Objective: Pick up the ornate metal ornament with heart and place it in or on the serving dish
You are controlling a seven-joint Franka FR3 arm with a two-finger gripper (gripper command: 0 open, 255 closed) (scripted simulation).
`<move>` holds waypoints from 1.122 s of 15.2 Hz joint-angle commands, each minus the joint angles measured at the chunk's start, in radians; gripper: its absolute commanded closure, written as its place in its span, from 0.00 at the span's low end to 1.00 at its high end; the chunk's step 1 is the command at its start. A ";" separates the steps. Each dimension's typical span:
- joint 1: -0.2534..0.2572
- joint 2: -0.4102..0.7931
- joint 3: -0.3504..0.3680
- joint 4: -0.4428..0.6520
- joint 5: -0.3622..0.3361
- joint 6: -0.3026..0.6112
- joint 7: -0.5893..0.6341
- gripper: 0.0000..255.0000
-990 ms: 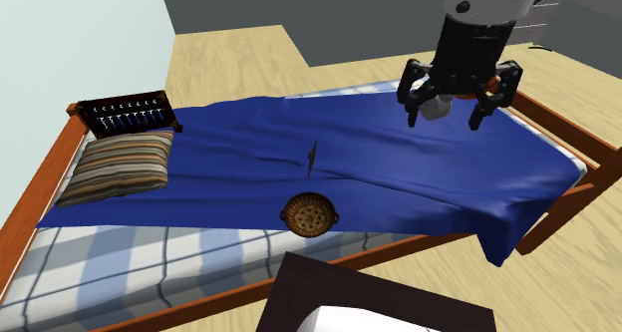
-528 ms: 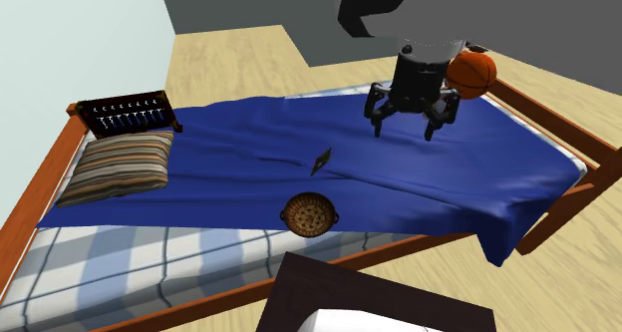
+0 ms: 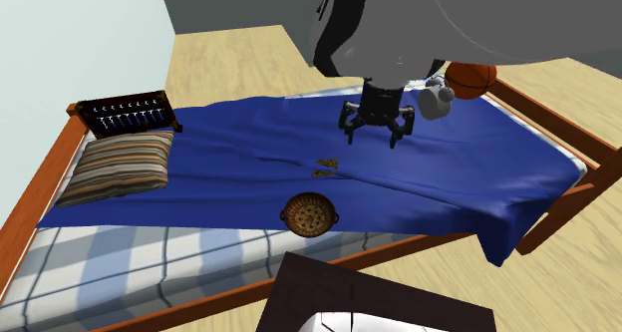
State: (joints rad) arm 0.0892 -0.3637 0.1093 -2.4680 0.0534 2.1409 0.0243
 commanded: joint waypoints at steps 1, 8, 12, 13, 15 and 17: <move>0.008 0.072 0.015 0.010 0.007 0.068 0.016 0.00; 0.035 0.323 0.064 0.096 0.006 0.250 0.086 0.00; 0.055 0.473 0.081 0.174 -0.015 0.331 0.132 0.00; 0.061 0.510 0.084 0.197 -0.022 0.348 0.144 0.00; 0.075 0.585 0.086 0.246 -0.036 0.379 0.167 0.00; 0.091 0.660 0.086 0.300 -0.051 0.404 0.190 0.00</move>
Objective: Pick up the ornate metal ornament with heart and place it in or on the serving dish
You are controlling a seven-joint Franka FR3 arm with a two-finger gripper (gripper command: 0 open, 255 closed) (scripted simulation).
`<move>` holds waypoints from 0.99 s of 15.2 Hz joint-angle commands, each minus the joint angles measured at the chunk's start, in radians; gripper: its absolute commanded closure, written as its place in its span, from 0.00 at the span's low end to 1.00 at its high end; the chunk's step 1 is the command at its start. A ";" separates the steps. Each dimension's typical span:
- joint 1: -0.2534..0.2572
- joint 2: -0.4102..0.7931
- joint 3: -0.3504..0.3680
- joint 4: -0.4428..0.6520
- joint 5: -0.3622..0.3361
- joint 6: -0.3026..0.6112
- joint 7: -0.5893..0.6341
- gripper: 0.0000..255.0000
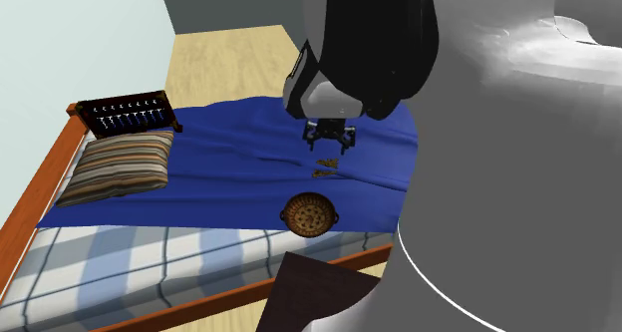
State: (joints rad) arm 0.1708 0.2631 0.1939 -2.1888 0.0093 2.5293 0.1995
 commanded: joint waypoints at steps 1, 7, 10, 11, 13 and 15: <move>0.018 0.071 0.001 0.049 -0.014 0.027 0.025 0.00; 0.076 0.294 -0.011 0.249 -0.046 0.067 0.076 0.00; 0.100 0.383 -0.016 0.342 -0.054 0.070 0.091 0.00; 0.102 0.395 -0.018 0.347 -0.056 0.077 0.092 0.00; 0.107 0.419 -0.021 0.358 -0.059 0.091 0.094 0.00; 0.111 0.444 -0.025 0.369 -0.062 0.104 0.096 0.00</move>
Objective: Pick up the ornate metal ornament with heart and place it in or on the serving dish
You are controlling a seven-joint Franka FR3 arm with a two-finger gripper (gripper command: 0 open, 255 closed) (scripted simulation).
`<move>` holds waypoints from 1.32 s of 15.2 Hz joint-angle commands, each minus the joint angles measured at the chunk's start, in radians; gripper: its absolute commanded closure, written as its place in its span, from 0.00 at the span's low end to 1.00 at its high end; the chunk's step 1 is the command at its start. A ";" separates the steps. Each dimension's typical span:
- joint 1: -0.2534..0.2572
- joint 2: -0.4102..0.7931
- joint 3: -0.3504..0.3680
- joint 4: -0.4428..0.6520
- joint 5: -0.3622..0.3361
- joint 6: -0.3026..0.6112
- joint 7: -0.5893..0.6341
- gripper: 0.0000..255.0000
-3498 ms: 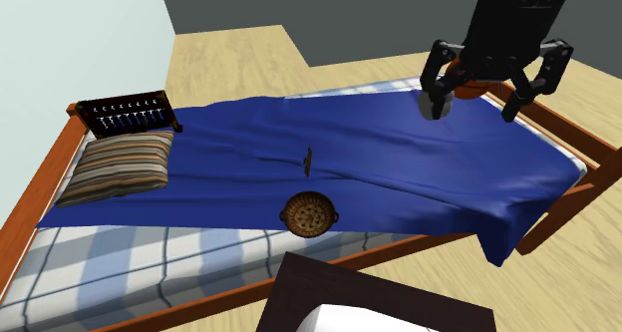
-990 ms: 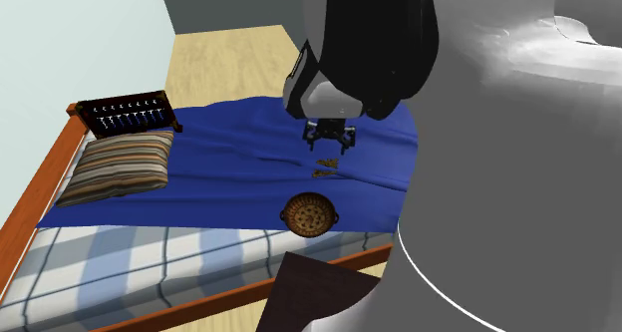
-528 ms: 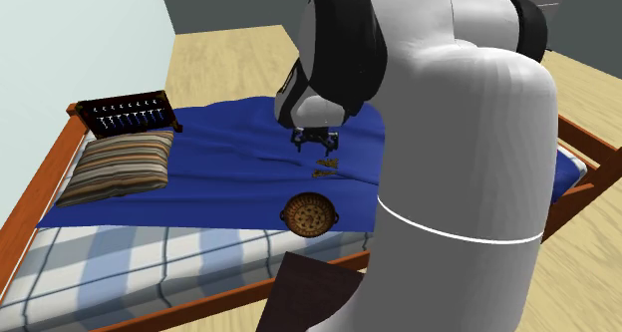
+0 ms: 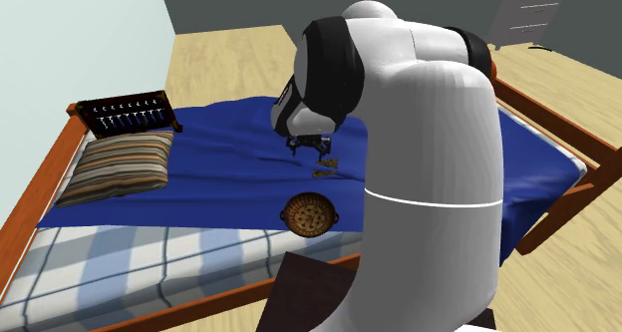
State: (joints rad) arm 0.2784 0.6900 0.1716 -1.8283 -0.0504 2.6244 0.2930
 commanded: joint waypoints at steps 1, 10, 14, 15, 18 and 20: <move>0.006 0.029 -0.004 0.014 -0.004 0.016 0.003 0.00; 0.009 0.049 -0.007 0.024 -0.006 0.025 0.004 0.00; 0.009 0.049 -0.007 0.024 -0.006 0.025 0.004 1.00; 0.009 0.049 -0.007 0.024 -0.006 0.025 0.004 1.00; 0.009 0.049 -0.007 0.024 -0.006 0.025 0.004 1.00; 0.009 0.049 -0.007 0.024 -0.006 0.025 0.004 1.00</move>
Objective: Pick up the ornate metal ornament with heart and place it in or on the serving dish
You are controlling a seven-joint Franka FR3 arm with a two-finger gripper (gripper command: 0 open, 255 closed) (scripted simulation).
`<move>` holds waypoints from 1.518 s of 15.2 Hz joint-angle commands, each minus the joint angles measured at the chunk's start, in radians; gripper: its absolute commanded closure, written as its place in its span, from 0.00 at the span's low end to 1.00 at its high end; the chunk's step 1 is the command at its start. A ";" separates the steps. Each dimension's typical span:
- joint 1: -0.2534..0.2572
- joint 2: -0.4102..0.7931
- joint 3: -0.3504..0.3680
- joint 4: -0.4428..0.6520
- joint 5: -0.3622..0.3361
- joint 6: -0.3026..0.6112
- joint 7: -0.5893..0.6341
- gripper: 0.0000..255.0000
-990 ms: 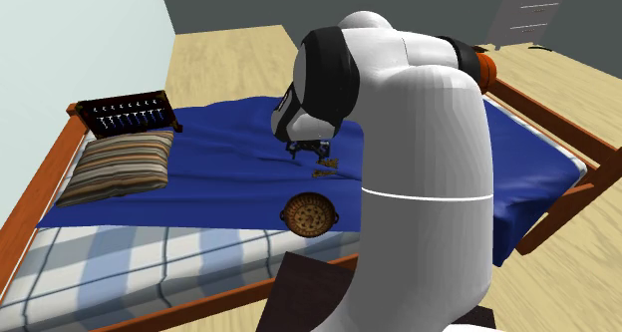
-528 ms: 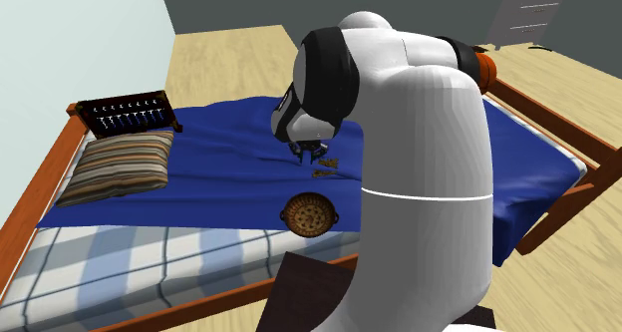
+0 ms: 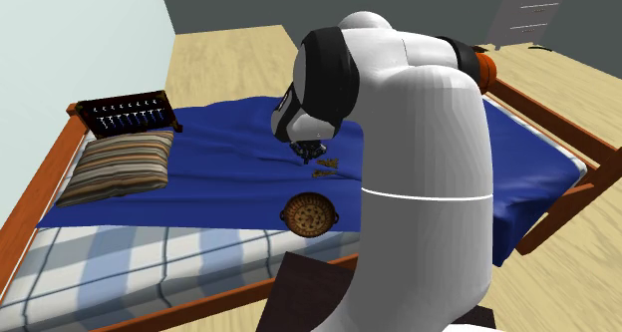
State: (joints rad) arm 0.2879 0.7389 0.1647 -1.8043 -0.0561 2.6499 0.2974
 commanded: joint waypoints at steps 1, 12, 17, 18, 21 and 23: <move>0.000 0.000 0.000 0.000 0.000 0.000 0.000 0.00; -0.160 0.249 0.038 0.358 -0.006 -0.216 -0.289 0.00; -0.147 0.317 0.032 0.400 -0.010 -0.189 -0.287 0.00; -0.147 0.317 0.032 0.400 -0.010 -0.189 -0.287 0.00; -0.147 0.317 0.032 0.400 -0.010 -0.189 -0.287 0.00; -0.147 0.317 0.032 0.400 -0.010 -0.189 -0.287 0.00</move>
State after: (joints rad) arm 0.1404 1.0552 0.1963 -1.4046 -0.0664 2.4606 0.0105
